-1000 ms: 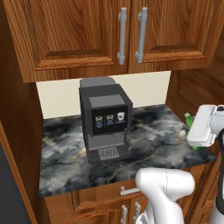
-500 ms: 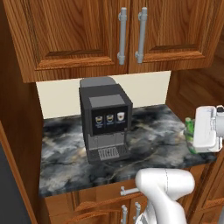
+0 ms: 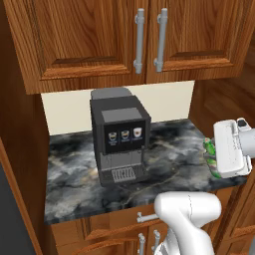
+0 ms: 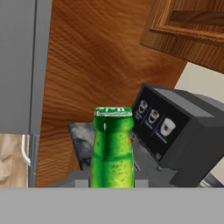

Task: Place the liquor and beer on the top shelf of the fridge to keep them out of children's reach, and place the sweet potato on lower shelves for easy access.

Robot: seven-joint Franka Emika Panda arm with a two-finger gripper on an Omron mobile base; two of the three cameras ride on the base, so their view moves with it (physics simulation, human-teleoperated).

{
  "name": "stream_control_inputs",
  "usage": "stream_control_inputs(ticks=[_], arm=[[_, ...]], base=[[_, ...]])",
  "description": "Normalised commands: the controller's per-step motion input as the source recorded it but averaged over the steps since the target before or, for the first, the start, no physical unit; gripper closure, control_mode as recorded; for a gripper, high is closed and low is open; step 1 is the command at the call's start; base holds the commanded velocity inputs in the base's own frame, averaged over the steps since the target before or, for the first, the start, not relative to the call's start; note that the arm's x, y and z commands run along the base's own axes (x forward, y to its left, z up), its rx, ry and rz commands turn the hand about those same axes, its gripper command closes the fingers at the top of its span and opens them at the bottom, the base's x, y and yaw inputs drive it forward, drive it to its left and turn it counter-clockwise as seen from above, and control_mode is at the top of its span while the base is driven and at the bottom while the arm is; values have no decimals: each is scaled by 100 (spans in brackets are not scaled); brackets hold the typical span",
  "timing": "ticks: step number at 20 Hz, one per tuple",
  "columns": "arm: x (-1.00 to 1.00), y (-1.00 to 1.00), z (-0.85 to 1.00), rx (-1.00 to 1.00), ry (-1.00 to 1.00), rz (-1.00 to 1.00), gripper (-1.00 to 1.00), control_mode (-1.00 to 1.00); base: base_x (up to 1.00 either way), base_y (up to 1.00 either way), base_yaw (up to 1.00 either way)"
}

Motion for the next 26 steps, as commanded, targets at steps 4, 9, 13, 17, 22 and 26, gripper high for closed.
stream_control_inputs(ticks=[4,9,13,17,22,26], arm=[[-11,27,0,-4,0,8,100,100],[0,0,0,0,0,0,100,100],[0,0,0,0,0,0,100,100],[0,0,0,0,0,0,100,100],[0,0,0,0,0,0,100,100],[0,0,0,0,0,0,100,100]], base=[[-7,6,3],[-52,5,28],[-70,0,45],[-81,6,50],[-73,48,54],[-49,85,54]])
